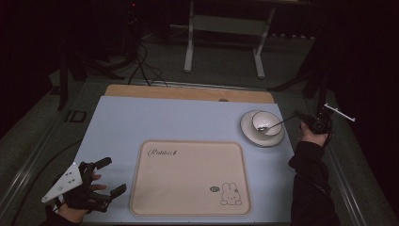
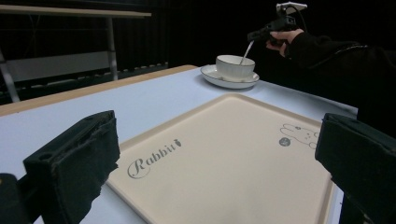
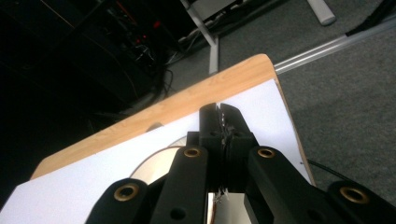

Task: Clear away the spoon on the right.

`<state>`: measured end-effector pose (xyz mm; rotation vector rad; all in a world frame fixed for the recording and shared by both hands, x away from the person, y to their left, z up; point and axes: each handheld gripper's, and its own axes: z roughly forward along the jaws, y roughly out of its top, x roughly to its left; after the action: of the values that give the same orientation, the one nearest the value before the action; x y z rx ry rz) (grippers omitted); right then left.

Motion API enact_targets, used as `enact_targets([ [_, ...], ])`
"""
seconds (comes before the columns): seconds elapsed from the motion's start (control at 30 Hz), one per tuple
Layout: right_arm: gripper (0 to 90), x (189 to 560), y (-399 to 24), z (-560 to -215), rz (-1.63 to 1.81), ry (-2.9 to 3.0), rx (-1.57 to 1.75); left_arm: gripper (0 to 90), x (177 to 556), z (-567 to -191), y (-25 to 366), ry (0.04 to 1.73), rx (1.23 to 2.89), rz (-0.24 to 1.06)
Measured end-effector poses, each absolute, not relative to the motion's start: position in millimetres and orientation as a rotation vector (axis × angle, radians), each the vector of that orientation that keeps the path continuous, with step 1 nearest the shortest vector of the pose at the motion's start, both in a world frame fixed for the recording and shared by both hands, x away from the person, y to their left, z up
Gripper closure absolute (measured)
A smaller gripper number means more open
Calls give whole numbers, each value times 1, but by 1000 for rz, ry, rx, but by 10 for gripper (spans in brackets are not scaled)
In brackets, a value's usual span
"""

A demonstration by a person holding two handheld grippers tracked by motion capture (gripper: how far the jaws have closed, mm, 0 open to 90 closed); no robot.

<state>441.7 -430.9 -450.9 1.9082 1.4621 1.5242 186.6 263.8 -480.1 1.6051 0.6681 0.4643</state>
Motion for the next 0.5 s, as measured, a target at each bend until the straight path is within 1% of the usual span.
enact_targets([
  [0.5,897,440,-416,-416,1418,1565,1770,0,186,-480,264,664,1603,468],
])
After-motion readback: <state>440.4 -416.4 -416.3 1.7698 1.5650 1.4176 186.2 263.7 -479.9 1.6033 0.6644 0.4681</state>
